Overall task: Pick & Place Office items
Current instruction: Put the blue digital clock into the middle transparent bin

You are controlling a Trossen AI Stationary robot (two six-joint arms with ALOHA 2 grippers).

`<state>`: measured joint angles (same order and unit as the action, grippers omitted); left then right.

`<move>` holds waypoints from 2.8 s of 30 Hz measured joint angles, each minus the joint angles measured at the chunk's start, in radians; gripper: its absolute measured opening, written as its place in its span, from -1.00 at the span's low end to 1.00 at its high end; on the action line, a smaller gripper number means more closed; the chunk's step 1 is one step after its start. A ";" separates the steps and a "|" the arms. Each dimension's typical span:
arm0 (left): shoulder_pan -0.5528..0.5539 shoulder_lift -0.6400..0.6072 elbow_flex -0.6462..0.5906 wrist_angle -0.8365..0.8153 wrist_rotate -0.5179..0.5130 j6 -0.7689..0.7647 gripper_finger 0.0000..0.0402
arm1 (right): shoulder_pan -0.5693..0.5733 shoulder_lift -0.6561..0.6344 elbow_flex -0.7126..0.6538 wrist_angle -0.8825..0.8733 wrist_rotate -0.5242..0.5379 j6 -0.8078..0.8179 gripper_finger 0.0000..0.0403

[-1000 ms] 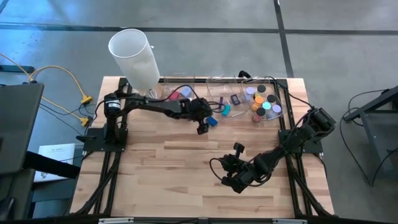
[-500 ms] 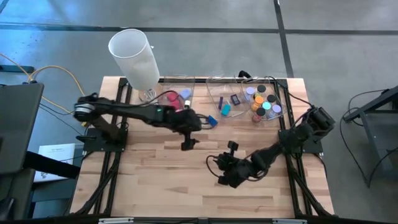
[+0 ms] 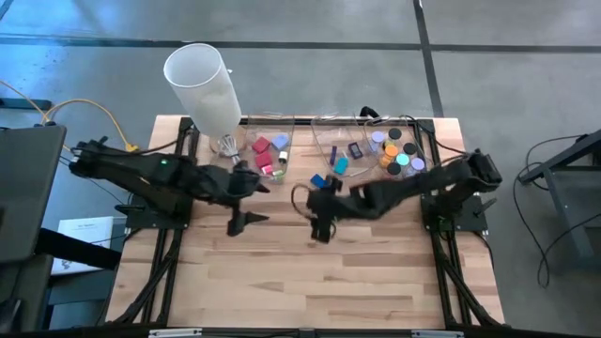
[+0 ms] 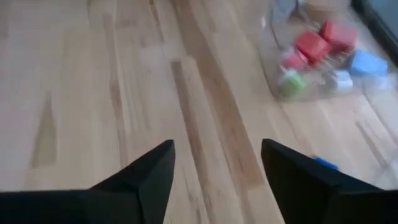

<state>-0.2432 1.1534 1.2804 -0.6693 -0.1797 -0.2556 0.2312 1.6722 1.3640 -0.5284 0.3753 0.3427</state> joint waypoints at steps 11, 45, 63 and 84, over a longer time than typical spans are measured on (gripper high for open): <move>-0.183 -0.115 0.000 -0.133 -0.227 -0.087 0.71 | -0.262 0.038 0.069 -0.122 -0.222 -0.073 0.13; -0.258 -0.129 -0.002 -0.254 -0.368 -0.109 0.71 | -0.401 0.469 0.378 -0.440 -0.191 -0.094 0.17; -0.257 -0.129 -0.002 -0.250 -0.368 -0.142 0.71 | -0.373 0.471 0.376 -0.460 -0.173 -0.736 0.17; -0.257 -0.129 -0.002 -0.251 -0.368 -0.134 0.71 | -0.458 0.478 0.376 -0.477 -0.296 -0.594 0.17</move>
<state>-0.5003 1.0245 1.2789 -0.9202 -0.5476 -0.3899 -0.2264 2.1498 1.7397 -1.0051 0.0795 -0.2516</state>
